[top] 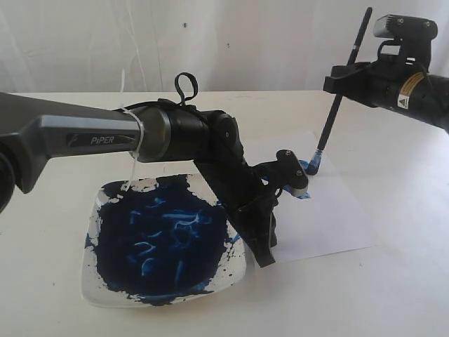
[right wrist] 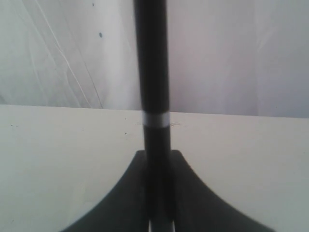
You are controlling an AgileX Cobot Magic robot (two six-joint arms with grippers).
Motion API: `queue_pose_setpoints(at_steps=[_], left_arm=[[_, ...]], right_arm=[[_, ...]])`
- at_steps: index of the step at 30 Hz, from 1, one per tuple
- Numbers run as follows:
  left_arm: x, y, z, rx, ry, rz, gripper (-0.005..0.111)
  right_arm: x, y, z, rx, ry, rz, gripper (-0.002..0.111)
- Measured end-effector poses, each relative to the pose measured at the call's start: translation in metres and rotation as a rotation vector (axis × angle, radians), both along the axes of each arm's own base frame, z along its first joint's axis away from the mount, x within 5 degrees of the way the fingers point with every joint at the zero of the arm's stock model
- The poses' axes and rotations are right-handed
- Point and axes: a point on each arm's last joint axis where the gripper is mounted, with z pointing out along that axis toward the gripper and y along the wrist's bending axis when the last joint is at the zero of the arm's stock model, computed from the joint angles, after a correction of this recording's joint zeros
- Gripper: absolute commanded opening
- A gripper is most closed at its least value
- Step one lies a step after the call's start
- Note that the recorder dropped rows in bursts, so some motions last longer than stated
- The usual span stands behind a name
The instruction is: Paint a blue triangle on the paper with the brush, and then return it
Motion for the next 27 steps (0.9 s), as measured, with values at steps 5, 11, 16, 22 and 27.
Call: queue_pose_setpoints(at_steps=[5, 11, 16, 22, 27], left_arm=[[0.0, 0.0, 0.0, 0.0, 0.0, 0.0, 0.0], [0.0, 0.0, 0.0, 0.0, 0.0, 0.0, 0.0], [0.0, 0.0, 0.0, 0.0, 0.0, 0.0, 0.0], [0.0, 0.0, 0.0, 0.0, 0.0, 0.0, 0.0], [0.0, 0.0, 0.0, 0.0, 0.0, 0.0, 0.0]], right_arm=[[-0.001, 0.001, 0.0, 0.008, 0.017, 0.01, 0.0], [-0.002, 0.002, -0.001, 0.007, 0.034, 0.029, 0.0], [-0.005, 0.003, 0.002, -0.001, 0.037, 0.04, 0.0], [-0.008, 0.0, 0.011, -0.023, 0.046, 0.018, 0.0], [-0.012, 0.0, 0.015, -0.027, 0.069, 0.028, 0.0]])
